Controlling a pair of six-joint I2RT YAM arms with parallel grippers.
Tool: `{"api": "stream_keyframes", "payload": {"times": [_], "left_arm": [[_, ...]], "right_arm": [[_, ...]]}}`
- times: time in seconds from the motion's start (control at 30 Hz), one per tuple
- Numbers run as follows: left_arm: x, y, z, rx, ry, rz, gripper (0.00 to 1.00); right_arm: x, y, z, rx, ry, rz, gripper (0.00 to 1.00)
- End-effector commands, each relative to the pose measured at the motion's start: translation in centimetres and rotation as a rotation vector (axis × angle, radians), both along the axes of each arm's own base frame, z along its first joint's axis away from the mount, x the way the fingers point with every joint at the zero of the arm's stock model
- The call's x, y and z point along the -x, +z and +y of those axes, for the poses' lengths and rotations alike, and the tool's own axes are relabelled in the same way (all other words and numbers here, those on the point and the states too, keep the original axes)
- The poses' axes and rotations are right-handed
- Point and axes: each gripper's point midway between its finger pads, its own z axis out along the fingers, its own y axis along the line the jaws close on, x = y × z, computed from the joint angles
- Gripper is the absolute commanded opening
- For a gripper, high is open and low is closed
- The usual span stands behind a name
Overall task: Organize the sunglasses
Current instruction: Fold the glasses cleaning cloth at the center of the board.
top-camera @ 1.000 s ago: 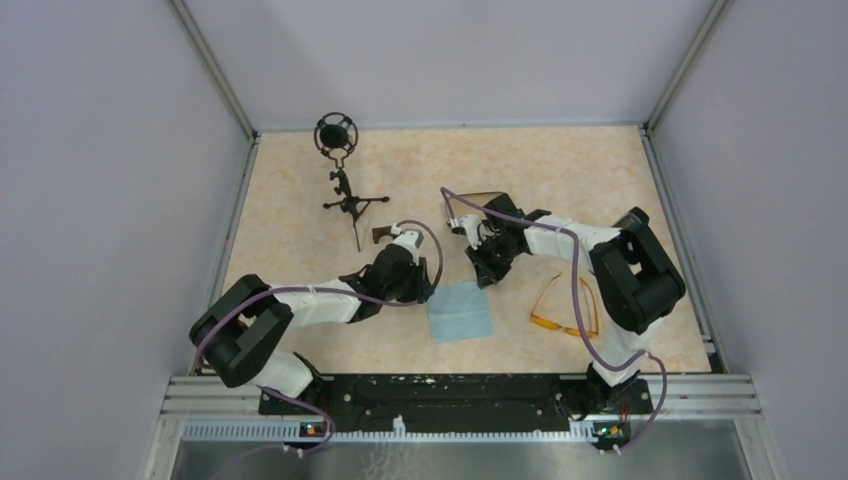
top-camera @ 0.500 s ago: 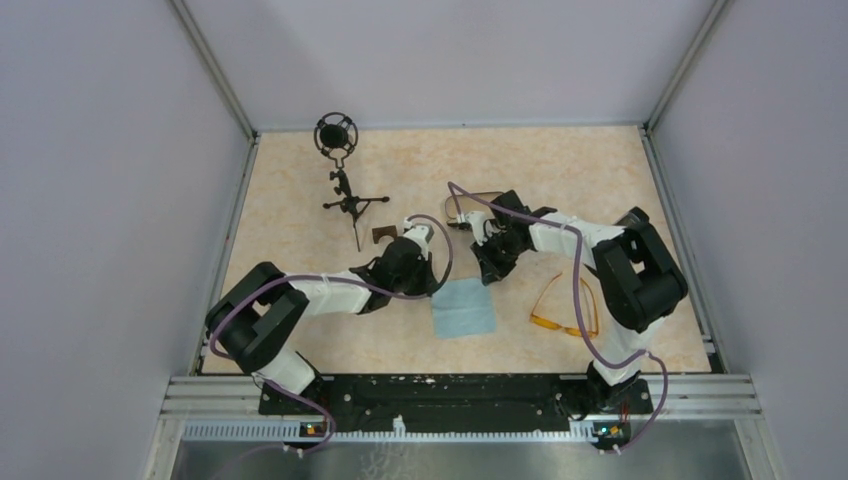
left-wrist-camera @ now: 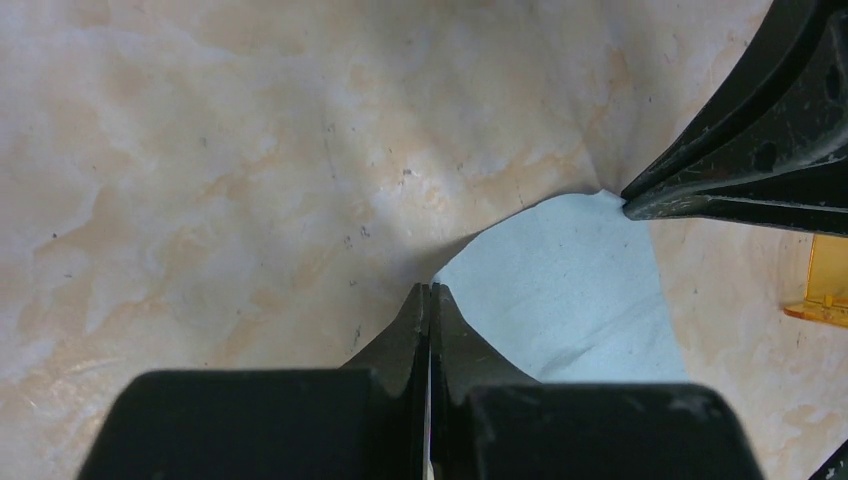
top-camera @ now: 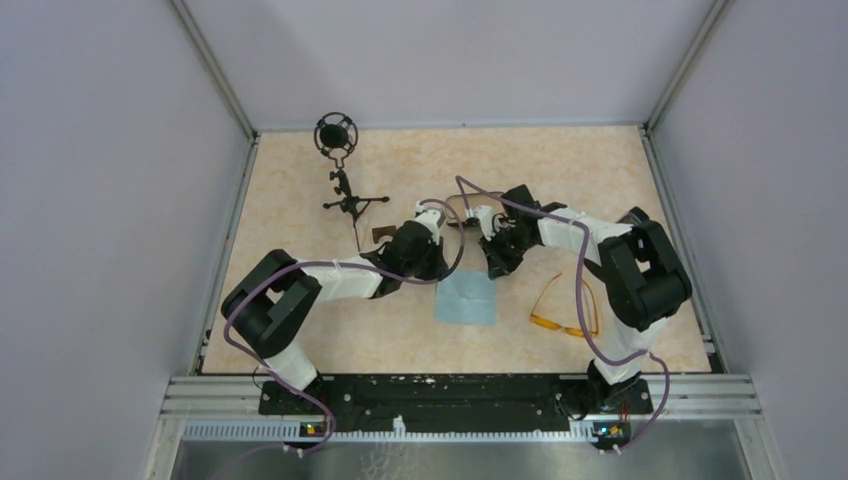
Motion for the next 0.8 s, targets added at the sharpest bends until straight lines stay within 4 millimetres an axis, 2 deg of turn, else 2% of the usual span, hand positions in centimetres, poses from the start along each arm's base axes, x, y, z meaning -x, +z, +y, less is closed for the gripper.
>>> {"api": "stream_keyframes", "payload": {"times": [0.0, 0.33, 0.77], "left_arm": [[-1.8, 1.6, -0.9, 0.046, -0.012, -0.046, 0.0], [-1.5, 2.8, -0.6, 0.074, -0.004, -0.063, 0.0], [0.8, 3.1, -0.7, 0.112, -0.065, -0.008, 0.0]], "right_arm": [[-3.0, 2.9, 0.8, -0.065, 0.021, -0.125, 0.0], [-3.4, 3.8, 0.6, -0.081, 0.03, -0.192, 0.0], [-1.6, 4.1, 0.3, -0.1, 0.061, -0.171, 0.0]]}}
